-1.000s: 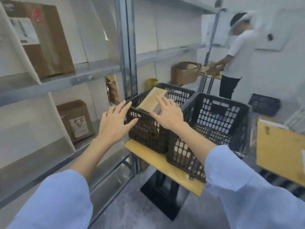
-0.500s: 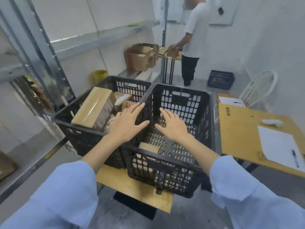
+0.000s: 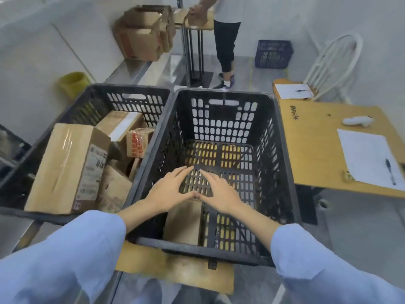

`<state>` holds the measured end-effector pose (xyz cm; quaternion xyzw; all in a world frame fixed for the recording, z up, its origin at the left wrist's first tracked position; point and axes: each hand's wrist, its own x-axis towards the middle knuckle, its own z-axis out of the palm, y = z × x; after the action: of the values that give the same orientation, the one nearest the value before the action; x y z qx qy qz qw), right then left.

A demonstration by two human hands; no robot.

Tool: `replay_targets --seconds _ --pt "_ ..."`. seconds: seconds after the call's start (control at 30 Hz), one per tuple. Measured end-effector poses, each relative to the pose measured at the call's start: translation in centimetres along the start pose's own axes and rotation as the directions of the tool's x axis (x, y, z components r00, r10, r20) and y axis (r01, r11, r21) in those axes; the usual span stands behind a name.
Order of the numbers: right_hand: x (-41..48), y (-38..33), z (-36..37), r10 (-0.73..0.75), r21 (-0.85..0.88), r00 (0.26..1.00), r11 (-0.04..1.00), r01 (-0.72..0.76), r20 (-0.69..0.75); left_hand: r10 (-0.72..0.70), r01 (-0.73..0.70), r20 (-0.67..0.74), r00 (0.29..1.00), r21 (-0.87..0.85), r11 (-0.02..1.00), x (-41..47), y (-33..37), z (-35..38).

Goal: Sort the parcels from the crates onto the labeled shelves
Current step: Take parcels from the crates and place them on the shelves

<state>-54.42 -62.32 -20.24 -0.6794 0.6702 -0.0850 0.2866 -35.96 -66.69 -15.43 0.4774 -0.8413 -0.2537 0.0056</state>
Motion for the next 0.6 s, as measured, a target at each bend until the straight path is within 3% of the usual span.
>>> replay_targets --seconds 0.23,0.4,0.6 --pt "0.3 1.3 3.3 0.109 0.323 0.987 0.936 -0.141 0.114 -0.101 0.109 0.072 0.992 -0.122 0.986 1.8 0.1 3.2" --pt "0.8 1.6 4.3 0.130 0.421 0.972 0.884 -0.203 0.196 -0.194 0.208 0.084 0.977 -0.226 0.952 1.8 -0.7 4.1" --pt "1.1 2.0 5.3 0.136 0.480 0.961 0.844 -0.240 0.241 -0.352 0.375 0.138 0.926 -0.219 0.901 1.2 -1.4 5.4"
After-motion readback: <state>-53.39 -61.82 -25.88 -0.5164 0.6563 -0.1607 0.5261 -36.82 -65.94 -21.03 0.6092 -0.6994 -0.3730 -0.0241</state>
